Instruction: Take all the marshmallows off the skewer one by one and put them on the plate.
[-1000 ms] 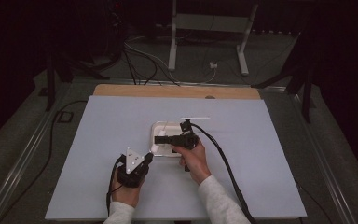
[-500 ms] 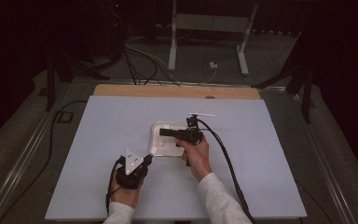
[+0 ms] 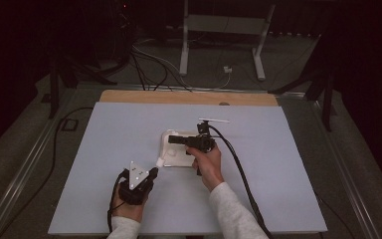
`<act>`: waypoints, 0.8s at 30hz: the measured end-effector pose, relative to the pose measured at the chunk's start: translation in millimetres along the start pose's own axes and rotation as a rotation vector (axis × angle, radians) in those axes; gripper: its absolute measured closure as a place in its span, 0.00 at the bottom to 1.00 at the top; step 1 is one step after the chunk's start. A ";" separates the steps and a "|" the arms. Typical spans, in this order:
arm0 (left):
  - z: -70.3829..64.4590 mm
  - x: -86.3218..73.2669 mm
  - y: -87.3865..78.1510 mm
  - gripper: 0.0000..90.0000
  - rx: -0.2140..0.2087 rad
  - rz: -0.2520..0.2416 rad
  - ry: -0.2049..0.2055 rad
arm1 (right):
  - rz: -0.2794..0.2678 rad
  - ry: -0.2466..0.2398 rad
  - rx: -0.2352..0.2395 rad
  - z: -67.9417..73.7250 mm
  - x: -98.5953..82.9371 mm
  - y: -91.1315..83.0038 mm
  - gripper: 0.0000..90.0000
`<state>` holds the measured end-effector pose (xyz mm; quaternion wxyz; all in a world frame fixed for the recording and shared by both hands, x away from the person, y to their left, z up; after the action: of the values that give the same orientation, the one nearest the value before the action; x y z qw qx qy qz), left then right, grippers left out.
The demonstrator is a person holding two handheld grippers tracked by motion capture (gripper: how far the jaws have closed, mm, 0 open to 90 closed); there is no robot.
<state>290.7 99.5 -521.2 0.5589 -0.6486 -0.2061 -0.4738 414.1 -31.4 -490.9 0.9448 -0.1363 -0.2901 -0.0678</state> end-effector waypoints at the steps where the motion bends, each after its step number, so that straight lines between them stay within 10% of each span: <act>1: 0.9 -0.5 -0.6 1.00 0.002 0.000 0.000 | 0.003 0.002 -0.002 -1.0 -0.5 1.1 0.89; 24: 14.4 -21.1 -13.9 1.00 0.041 0.053 -0.019 | -0.038 0.033 -0.030 -13.9 13.4 -11.5 0.90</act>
<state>275.4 122.2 -530.5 0.5822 -0.6468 -0.2039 -0.4485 430.1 -47.2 -491.9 0.9459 -0.1437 -0.2758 -0.0922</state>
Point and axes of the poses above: each handheld gripper's, and its own axes: y roughly forward along the jaws, x roughly out of its top, z roughly to its left, the point moved 7 cm from there along y, roughly forward along the jaws, and after that the axes turned 8 degrees about x, right-handed, at the moved point
